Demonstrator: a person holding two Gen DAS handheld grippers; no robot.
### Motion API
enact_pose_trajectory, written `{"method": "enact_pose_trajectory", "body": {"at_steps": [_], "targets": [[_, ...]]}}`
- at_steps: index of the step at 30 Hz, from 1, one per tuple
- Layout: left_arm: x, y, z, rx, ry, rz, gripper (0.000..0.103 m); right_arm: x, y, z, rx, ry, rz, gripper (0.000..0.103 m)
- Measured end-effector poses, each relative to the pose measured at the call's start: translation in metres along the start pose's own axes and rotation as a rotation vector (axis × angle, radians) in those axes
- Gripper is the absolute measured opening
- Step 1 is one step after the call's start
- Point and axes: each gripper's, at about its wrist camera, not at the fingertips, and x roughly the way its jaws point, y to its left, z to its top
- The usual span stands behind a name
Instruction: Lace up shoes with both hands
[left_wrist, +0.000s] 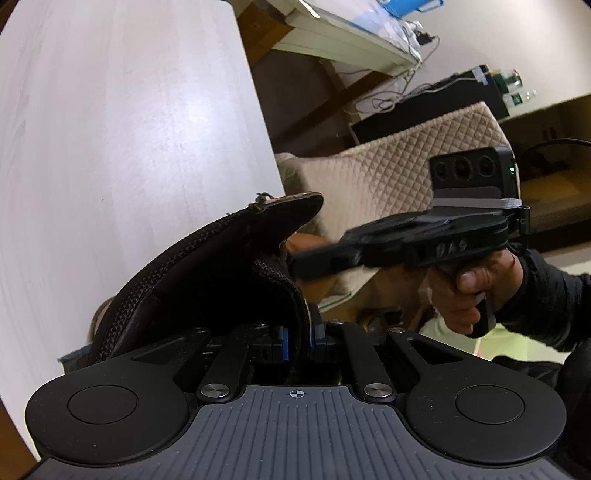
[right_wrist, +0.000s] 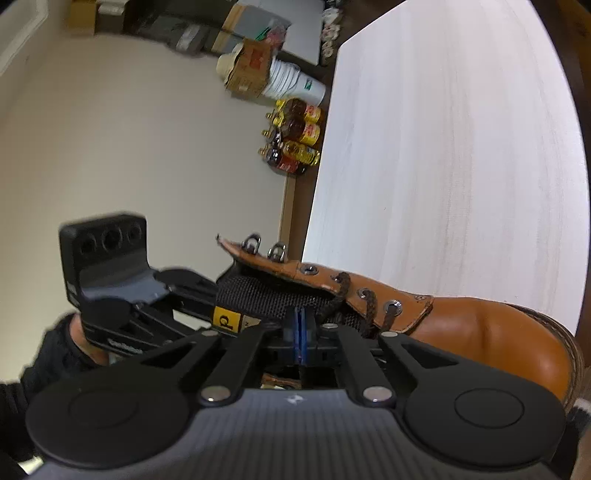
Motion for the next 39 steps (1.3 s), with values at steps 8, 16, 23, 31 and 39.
{"method": "enact_pose_trajectory", "body": {"at_steps": [8,16,23,31,39], "targets": [[0.000,0.004,-0.001,-0.025,-0.002,-0.008,0.009,-0.034,-0.016,0.000,0.113,-0.132,-0.014,0.016],[0.005,-0.002,0.004,-0.016,-0.005,-0.005,0.009,-0.017,-0.024,-0.014,0.234,-0.110,0.037,0.017],[0.005,-0.004,0.002,-0.019,-0.016,0.003,0.009,-0.008,-0.018,-0.016,0.213,-0.126,-0.005,0.003],[-0.001,-0.011,-0.003,-0.015,-0.017,0.094,0.014,-0.001,0.023,-0.014,0.024,-0.066,-0.054,0.003],[0.000,-0.019,-0.005,0.023,-0.009,0.153,0.011,0.035,0.019,0.009,0.053,0.088,-0.074,0.003]]}}
